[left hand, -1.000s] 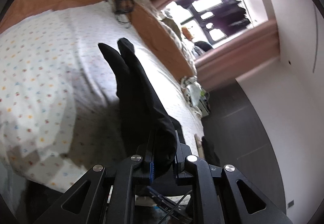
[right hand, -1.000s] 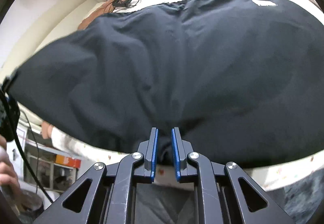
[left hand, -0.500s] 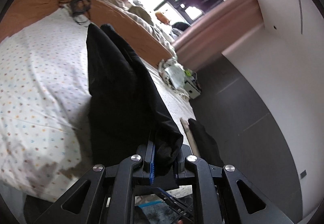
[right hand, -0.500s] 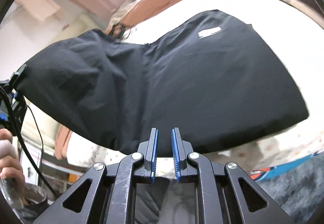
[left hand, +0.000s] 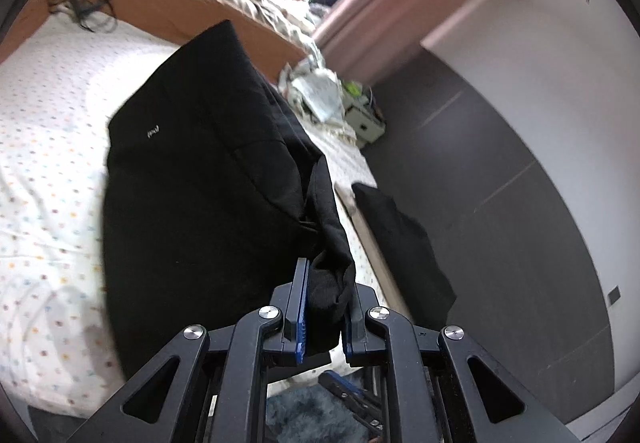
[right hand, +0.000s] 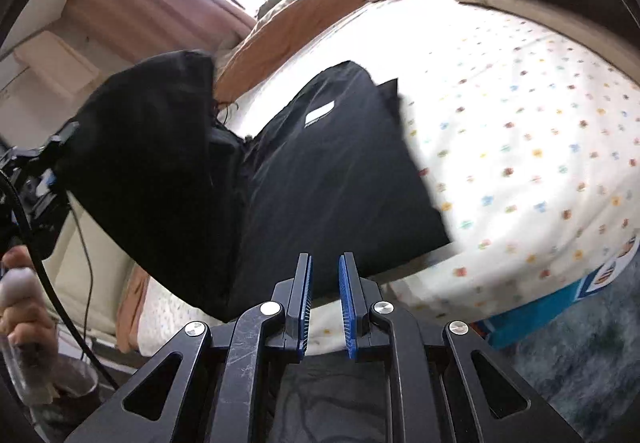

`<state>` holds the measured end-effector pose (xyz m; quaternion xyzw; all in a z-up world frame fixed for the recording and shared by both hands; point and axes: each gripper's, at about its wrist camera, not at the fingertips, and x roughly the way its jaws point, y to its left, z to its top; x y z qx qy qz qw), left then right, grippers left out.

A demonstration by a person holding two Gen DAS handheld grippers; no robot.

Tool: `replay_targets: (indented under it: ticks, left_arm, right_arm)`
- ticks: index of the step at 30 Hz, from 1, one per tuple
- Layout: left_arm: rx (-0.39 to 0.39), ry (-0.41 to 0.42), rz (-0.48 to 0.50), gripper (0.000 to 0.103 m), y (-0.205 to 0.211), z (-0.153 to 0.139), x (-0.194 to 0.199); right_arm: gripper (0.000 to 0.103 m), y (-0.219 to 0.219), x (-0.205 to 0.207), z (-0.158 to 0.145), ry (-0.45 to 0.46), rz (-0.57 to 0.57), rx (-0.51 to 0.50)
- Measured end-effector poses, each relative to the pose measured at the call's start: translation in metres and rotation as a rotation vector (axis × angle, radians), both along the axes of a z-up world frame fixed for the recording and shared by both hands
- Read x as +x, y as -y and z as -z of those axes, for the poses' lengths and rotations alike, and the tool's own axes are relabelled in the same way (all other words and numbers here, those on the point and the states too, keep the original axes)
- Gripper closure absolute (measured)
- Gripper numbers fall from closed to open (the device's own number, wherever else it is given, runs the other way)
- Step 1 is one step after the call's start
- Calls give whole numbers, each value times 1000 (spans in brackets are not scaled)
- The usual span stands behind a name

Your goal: Fold large clothes

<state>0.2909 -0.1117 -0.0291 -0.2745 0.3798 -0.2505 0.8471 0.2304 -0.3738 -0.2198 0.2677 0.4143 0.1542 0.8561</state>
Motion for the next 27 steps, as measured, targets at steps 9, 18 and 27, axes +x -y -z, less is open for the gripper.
replay_targets:
  ticks: [9, 18, 27]
  left_arm:
    - [56, -131, 112, 90, 68, 59, 27]
    - [-3, -133, 212, 38, 81, 56, 29]
    - [97, -156, 18, 37, 6, 68, 30]
  right_arm:
    - [88, 48, -20, -8, -3, 96, 7]
    - [45, 66, -20, -19, 32, 155, 41]
    - [26, 22, 3, -34, 89, 30, 118]
